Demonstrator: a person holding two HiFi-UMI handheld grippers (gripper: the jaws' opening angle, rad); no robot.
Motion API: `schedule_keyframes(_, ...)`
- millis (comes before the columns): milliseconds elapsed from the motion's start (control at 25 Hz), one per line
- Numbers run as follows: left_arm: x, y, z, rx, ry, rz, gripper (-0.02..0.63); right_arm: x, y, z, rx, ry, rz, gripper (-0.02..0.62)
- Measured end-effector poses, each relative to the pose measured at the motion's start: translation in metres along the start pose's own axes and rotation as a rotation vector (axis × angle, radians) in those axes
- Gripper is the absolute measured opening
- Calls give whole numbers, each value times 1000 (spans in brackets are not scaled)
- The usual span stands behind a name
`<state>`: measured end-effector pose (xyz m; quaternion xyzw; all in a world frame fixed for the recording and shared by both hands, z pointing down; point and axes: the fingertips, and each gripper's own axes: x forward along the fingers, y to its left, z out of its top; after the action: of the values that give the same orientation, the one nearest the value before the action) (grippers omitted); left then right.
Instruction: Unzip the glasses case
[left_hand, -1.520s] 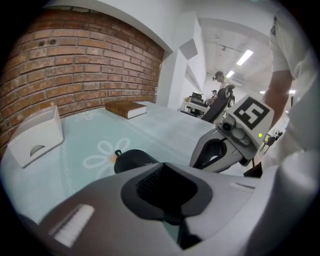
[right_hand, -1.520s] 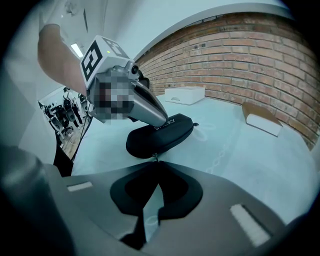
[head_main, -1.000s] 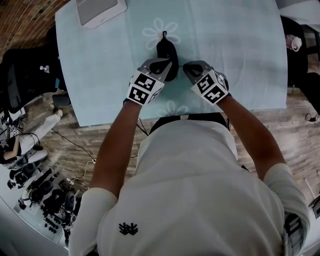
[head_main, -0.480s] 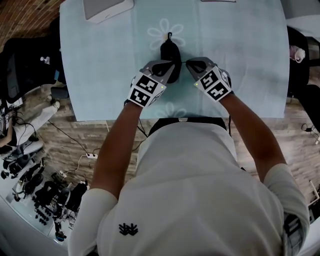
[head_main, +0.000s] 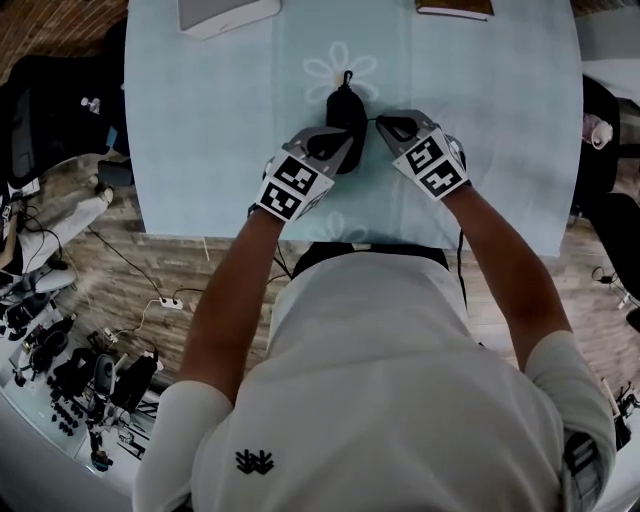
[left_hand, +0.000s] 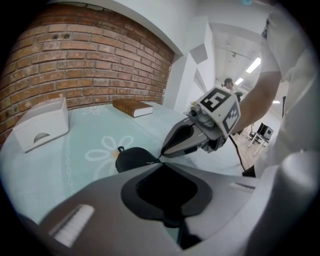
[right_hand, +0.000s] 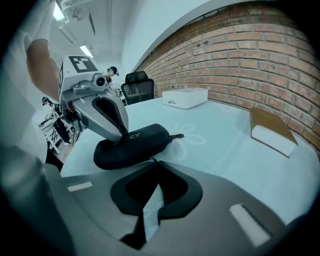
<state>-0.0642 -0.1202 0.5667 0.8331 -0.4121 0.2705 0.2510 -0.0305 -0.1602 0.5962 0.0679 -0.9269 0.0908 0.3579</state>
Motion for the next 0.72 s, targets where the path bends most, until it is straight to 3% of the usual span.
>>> schedule_keyframes(720,-1,3,2,-66,-29,4,54,17,-34,34,-97,-9,68,-1)
